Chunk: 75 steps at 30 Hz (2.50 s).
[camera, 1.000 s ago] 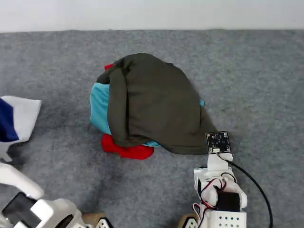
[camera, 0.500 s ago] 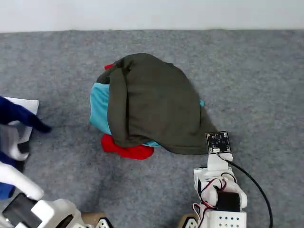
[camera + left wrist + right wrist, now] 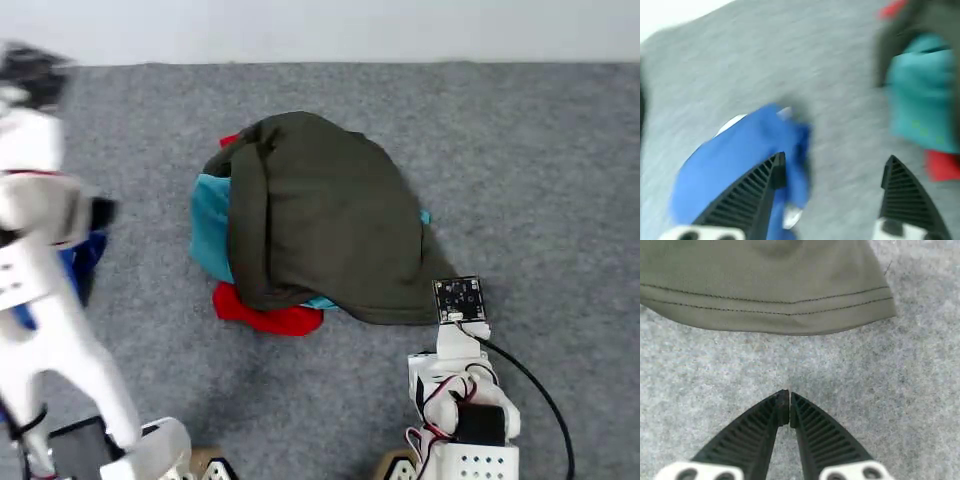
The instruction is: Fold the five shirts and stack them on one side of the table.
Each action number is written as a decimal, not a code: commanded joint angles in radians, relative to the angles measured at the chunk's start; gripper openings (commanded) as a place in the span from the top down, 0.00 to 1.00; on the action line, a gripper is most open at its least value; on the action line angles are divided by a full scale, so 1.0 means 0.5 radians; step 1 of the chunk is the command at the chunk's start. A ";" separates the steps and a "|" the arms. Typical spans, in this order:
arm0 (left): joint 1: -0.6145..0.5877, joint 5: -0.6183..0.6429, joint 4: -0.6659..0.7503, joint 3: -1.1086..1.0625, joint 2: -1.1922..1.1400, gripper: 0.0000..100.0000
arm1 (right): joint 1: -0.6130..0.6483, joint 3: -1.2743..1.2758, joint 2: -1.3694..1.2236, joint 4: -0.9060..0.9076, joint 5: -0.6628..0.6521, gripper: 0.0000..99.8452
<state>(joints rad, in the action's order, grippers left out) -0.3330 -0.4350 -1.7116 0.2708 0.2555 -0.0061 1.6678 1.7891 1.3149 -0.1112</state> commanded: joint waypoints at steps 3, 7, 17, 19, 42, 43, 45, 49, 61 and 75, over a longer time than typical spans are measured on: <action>0.485 0.144 0.273 -0.339 0.074 0.70 | 0.005 0.031 0.023 -0.026 0.015 0.99; 0.635 0.175 0.629 -0.698 0.074 0.70 | 0.005 0.031 0.023 -0.026 0.015 0.99; 0.761 0.316 1.049 -0.864 -0.479 0.66 | 0.005 0.031 0.023 -0.026 0.015 0.99; 0.767 0.328 1.053 -0.784 -0.678 0.66 | 0.005 0.031 0.023 -0.026 0.015 0.99; 0.522 0.331 0.724 -0.109 -0.829 0.99 | 0.005 0.031 0.023 -0.026 0.015 0.99; 0.497 0.331 0.715 -0.109 -0.740 0.99 | 0.005 0.031 0.023 -0.026 0.015 0.99; 0.454 0.331 0.712 -0.121 -0.574 0.99 | 0.005 0.031 0.023 -0.026 0.015 0.99; 0.350 0.331 0.694 -0.121 -0.264 0.99 | 0.005 0.031 0.023 -0.026 0.015 0.99; -0.018 0.331 0.902 -0.109 0.654 0.99 | 0.005 0.031 0.023 -0.026 0.015 0.99; -0.414 0.325 1.494 -0.127 1.108 0.99 | 0.005 0.031 0.023 -0.026 0.015 0.99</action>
<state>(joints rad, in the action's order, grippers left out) -0.4649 -0.2785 -1.0472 0.1573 0.7925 -0.0061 1.6678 1.7891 1.3149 -0.1112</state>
